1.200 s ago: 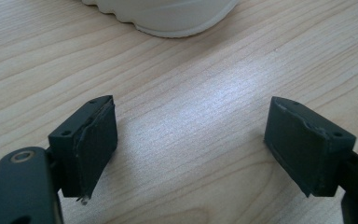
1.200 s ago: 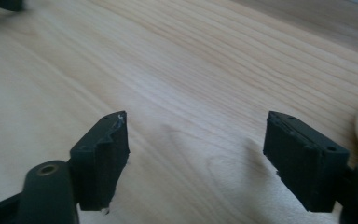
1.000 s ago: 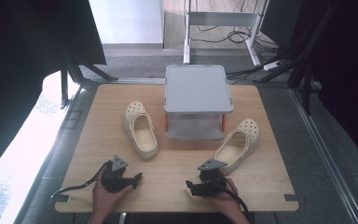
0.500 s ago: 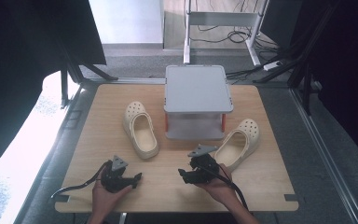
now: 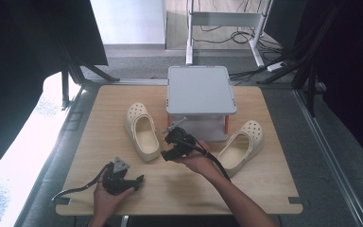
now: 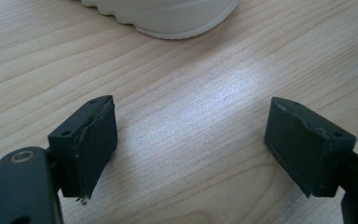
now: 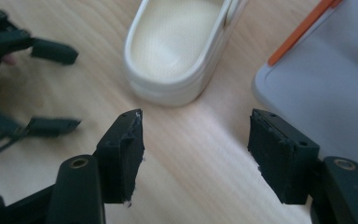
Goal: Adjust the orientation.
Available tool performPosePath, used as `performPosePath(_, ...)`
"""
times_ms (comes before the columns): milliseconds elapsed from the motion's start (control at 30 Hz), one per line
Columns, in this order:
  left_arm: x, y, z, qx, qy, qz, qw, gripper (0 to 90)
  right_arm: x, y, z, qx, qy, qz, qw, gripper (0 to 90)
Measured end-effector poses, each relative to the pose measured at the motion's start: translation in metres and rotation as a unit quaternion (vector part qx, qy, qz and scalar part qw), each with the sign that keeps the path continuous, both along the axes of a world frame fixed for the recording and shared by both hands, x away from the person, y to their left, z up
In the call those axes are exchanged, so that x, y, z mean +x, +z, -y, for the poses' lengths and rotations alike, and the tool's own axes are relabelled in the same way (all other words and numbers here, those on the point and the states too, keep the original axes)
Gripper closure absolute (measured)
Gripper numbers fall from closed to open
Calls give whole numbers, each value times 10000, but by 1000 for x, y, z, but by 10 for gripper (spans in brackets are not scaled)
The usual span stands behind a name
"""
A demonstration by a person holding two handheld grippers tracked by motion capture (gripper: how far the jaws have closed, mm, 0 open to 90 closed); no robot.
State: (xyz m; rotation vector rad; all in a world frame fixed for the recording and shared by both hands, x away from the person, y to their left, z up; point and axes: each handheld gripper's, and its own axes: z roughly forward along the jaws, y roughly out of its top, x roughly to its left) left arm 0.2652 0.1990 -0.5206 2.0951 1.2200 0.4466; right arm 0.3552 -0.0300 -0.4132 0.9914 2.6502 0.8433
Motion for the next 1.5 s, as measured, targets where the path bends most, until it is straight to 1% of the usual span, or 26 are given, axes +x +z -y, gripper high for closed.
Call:
performPosePath(67, 0, 0, 0, 0, -1, 2, 10000, 175, 7, -1, -8, -56, -5, -17, 10000, 368)
performPosePath(133, 0, 0, 0, 3, 0, 2, 10000, 174, 12, -2, -17, -153, 31, 8, 9999, 369)
performPosePath(233, 0, 0, 0, 4, -2, 3, 10000, 175, 20, -3, -29, -233, 64, 28, 9997, 387)
performPosePath(267, 0, 0, 0, 4, -2, 3, 10000, 175, 20, -3, -29, -233, 64, 28, 9997, 387)
performPosePath(300, 0, 0, 0, -4, 5, 7, 10000, 175, 26, -2, -37, -228, 47, 40, 9997, 410)
performPosePath(333, 0, 0, 0, 3, 2, 5, 10000, 175, 28, -1, -40, -221, 43, 22, 9997, 415)
performPosePath(433, 0, 0, 0, 4, 1, 5, 10000, 175, 37, -2, -48, -333, -10, -10, 9994, 417)
performPosePath(500, 0, 0, 0, 3, 2, 5, 10000, 175, 42, -4, -51, -342, -60, -54, 9994, 423)
performPosePath(600, 0, 0, 0, 4, 5, 7, 10000, 175, 49, -7, -55, -359, -147, -50, 9992, 427)
performPosePath(833, 0, 0, 0, 1, -1, 7, 10000, 175, 63, -14, -65, -386, -179, -80, 9991, 434)
performPosePath(1000, 0, 0, 0, 10, -6, 10, 10000, 175, 69, -16, -70, -402, -221, -102, 9989, 441)
performPosePath(1067, 0, 0, 0, 8, -4, 10, 10000, 175, 74, -17, -73, -411, -233, -110, 9988, 459)
performPosePath(1300, 0, 0, 0, 10, -3, 11, 10000, 175, 82, -20, -79, -485, -346, -55, 9982, 482)
performPosePath(1400, 0, 0, 0, 10, -4, 12, 10000, 174, 85, -21, -80, -464, -371, -43, 9982, 493)
performPosePath(1500, 0, 0, 0, 8, -4, 12, 10000, 174, 91, -23, -81, -443, -458, -14, 9980, 524)
